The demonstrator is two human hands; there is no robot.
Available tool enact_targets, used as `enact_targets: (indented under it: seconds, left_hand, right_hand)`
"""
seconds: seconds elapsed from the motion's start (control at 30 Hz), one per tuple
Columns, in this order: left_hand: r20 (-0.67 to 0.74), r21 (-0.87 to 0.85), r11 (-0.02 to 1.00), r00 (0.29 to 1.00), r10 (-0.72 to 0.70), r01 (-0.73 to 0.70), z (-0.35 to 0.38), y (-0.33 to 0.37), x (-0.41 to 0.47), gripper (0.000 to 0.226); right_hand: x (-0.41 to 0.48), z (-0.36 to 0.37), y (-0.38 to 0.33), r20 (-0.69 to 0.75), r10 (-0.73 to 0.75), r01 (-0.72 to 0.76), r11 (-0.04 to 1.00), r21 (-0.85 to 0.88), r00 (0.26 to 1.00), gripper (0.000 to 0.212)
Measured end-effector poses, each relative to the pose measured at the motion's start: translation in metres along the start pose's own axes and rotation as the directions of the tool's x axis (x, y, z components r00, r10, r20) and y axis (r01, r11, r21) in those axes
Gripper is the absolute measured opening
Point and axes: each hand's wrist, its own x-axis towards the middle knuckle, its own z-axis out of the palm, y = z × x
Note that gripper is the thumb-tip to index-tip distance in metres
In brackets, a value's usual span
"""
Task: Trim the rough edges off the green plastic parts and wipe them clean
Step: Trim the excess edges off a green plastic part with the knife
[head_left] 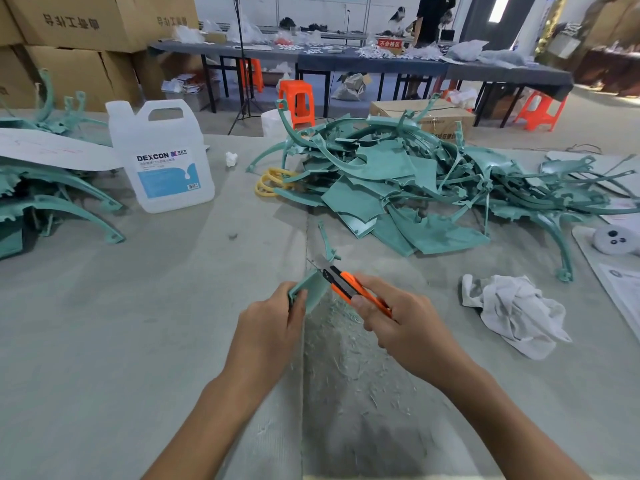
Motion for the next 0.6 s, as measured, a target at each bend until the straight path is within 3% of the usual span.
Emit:
enact_targets:
  seconds: [0.43,0.6]
  left_hand:
    - [-0.025,-0.017,1.0,1.0,0.005,-0.005,-0.002,0.001,0.0,0.026]
    - [-0.038,-0.026,1.0,0.999,0.014,-0.015,-0.002,-0.003,0.005,0.016]
  right_hand:
    - [0.0,0.008,0.007,0.04,-0.003,-0.002,0.991,0.134,0.999,0.036]
    - [0.015,0.007,0.016,-0.022,-0.014,0.012,0.993,-0.118,1.0,0.035]
